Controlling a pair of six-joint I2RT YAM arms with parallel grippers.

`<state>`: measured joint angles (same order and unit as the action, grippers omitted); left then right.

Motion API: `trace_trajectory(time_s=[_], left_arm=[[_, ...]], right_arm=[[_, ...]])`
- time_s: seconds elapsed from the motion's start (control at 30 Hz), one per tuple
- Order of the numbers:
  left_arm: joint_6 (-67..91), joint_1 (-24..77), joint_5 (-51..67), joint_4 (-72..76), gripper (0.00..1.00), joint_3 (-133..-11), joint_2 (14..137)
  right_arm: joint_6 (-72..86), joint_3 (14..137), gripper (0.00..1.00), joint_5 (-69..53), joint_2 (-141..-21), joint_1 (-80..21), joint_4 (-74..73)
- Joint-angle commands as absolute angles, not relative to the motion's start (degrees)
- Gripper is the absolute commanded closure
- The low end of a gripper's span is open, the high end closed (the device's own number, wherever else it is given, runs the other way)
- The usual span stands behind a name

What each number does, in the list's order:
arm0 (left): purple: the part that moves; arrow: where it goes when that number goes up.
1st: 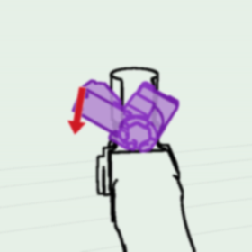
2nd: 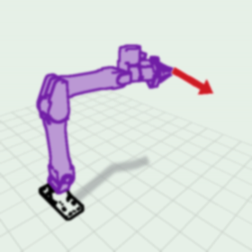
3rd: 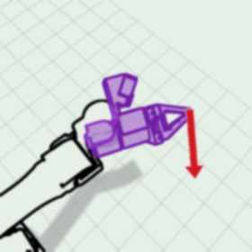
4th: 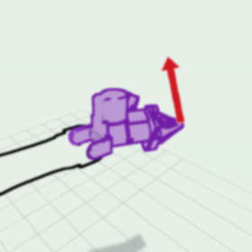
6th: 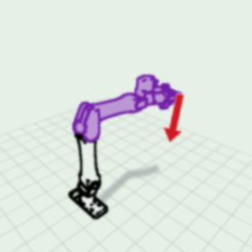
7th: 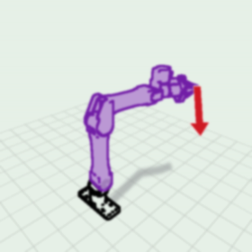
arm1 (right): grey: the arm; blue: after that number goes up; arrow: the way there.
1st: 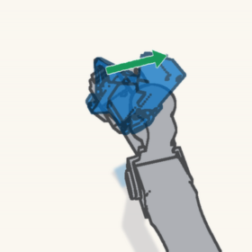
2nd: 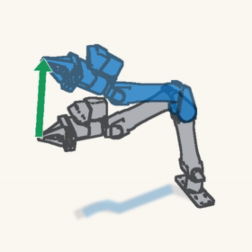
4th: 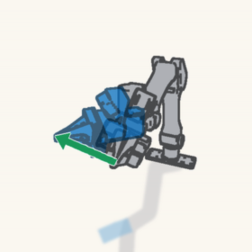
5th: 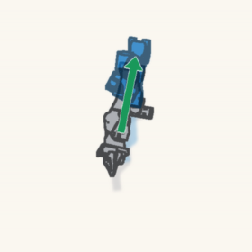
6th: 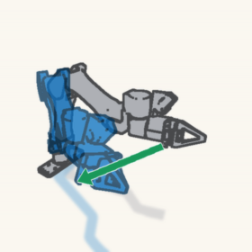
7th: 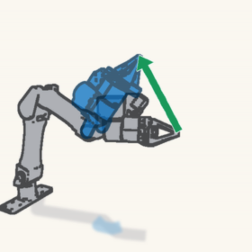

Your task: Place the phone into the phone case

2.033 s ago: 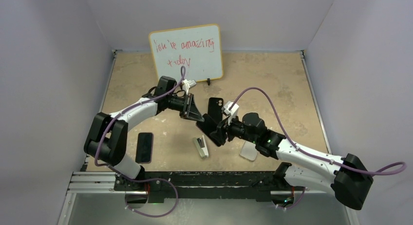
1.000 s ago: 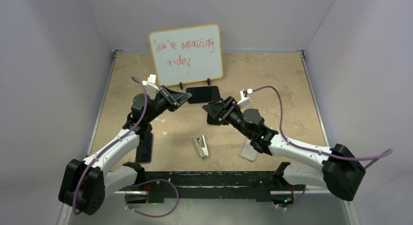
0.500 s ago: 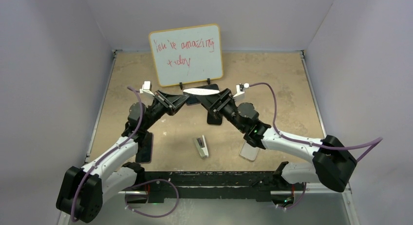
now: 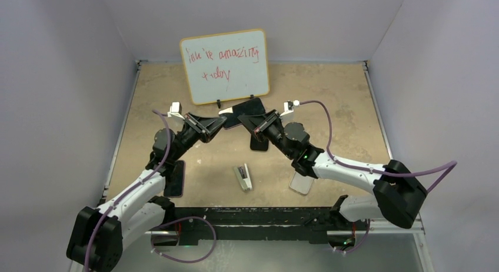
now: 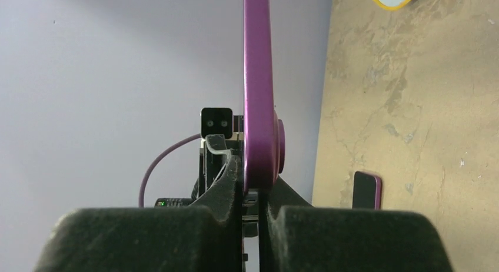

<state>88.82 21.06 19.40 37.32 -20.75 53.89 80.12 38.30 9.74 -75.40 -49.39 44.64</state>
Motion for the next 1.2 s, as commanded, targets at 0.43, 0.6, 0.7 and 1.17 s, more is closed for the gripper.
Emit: trace_trajectory(time_s=[0.43,0.6,0.7,1.17], left_arm=[[54.5,21.3,15.7,-3.0,0.13,-36.2,48.7],[41.7,21.3,14.8,-11.4,0.10,-43.4,55.4],[36.8,21.3,14.2,-12.8,0.12,-46.6,59.4],[35.2,21.2,20.2,-6.3,0.22,-55.3,81.2]], right_arm=[[58.8,45.0,1.00,-12.4,-71.3,-29.9,20.7],[45.0,50.3,1.00,-18.7,-73.1,-23.5,6.6],[38.7,55.3,1.00,-24.8,-77.2,-21.1,0.6],[26.5,75.9,0.97,-34.2,-100.1,-18.7,-18.4]])
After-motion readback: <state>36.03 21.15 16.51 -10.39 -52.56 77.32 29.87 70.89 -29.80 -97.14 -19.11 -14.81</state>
